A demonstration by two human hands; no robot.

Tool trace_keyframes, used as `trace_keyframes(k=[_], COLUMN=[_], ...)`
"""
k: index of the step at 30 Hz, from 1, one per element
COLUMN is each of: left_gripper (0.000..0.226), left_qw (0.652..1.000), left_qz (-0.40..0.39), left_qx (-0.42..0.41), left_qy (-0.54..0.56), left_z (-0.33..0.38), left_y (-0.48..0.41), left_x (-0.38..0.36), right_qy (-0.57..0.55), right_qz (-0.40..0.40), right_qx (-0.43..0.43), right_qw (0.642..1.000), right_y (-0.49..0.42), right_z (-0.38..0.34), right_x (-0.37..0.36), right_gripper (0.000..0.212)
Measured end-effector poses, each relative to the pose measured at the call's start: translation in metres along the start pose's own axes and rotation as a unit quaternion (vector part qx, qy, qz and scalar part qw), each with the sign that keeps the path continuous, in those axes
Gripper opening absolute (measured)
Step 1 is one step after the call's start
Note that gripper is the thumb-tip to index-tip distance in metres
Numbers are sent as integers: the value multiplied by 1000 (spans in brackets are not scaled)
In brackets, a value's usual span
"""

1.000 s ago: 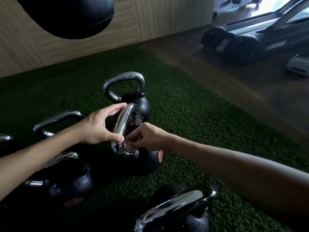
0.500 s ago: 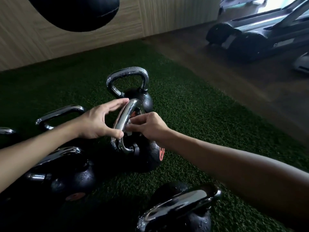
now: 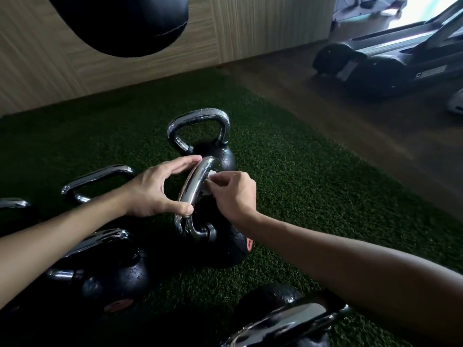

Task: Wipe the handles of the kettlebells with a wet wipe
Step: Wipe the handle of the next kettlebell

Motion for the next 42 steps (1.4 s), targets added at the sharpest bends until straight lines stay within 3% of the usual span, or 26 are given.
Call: trace_keyframes(k=[5, 13, 22, 26, 30, 36, 42], left_gripper=[113, 113, 112, 113, 107, 84, 75], left_qw=[1000, 1000, 1000, 1000, 995, 966, 949], left_qz=[1, 1, 9, 14, 83, 234, 291], left_qx=[-1, -3, 7, 7, 18, 96, 118], left_qy=[-1, -12, -7, -17, -61, -62, -24], left_z=[-3, -1, 2, 14, 24, 33, 43], left_y=[-1, 0, 1, 4, 16, 66, 73], left_x=[2, 1, -3, -16, -23, -46, -70], right_qy=[-2, 19, 64, 9, 13, 142, 228], right_qz=[51, 34, 20, 2, 13, -140, -344], right_qx=[-14, -71, -51, 3, 47, 184, 196], right_qw=[999, 997, 996, 1000, 999, 963, 889], right_y=[-12, -17, -17, -18, -36, -62, -86], right_z=[2, 17, 37, 29, 15, -43, -56], right_x=[7, -4, 9, 48, 87, 80, 41], right_gripper=[20, 15, 8, 16, 21, 25, 25])
Point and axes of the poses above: each hand's wrist, its own y-axis away from the middle knuckle, its own x-axis out of the back of the hand, z = x × y, the point moved 5 cm from there along -y, towards the middle knuckle, and after that the axes turned 4 degrees about -z, right-handed, at the moved point
